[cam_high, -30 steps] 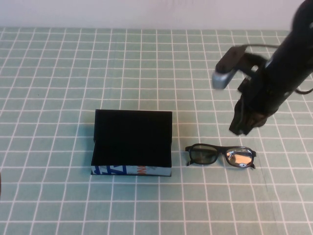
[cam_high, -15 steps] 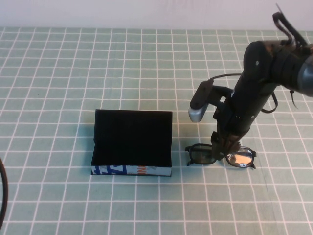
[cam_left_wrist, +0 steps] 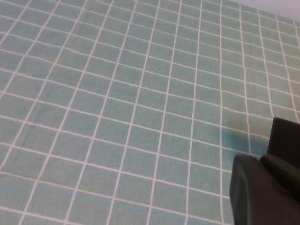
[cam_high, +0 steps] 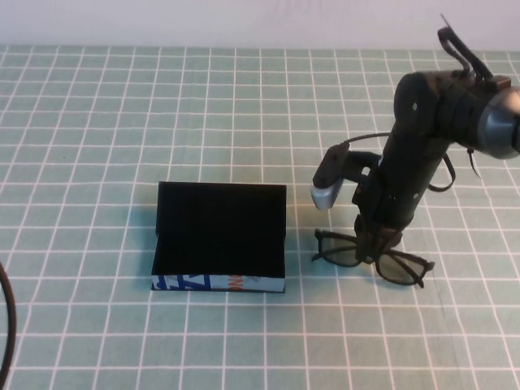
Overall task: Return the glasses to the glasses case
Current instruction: Pick up the glasses from the table, then place the glasses in the glasses case
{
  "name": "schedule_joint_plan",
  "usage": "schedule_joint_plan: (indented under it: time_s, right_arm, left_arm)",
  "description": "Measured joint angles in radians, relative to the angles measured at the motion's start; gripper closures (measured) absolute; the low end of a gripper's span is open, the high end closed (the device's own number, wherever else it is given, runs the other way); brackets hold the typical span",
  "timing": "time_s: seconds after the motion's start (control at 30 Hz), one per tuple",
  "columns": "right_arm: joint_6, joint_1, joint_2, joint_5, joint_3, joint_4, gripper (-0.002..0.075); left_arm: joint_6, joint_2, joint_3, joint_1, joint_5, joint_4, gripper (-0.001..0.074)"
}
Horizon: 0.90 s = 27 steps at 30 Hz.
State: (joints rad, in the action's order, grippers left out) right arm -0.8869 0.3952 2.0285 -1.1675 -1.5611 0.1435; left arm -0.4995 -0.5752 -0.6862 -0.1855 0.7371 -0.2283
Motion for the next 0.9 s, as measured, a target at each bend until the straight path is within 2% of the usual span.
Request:
schedule_joint_plan:
  time_s: [0.3, 0.43, 0.6, 0.73, 0.9]
  right_arm:
    - [0.053, 0.002, 0.000, -0.047, -0.242, 0.105, 0.0696]
    - [0.097, 0.032, 0.000, -0.052, -0.337, 0.121, 0.0696]
    - [0.104, 0.128, 0.000, -0.057, -0.399, 0.147, 0.0697]
    - [0.055, 0.229, 0.012, -0.061, -0.409, 0.149, 0.0697]
    - [0.016, 0.311, 0.072, -0.065, -0.428, 0.136, 0.0697]
  left_arm:
    - [0.001, 0.000, 0.000, 0.000, 0.002, 0.000, 0.0737]
    - [0.007, 0.000, 0.000, 0.000, 0.005, 0.000, 0.0737]
    - [0.020, 0.000, 0.000, 0.000, 0.007, 0.000, 0.0737]
    - [0.026, 0.000, 0.000, 0.000, 0.007, 0.000, 0.0737]
    - [0.031, 0.000, 0.000, 0.000, 0.009, 0.000, 0.0737]
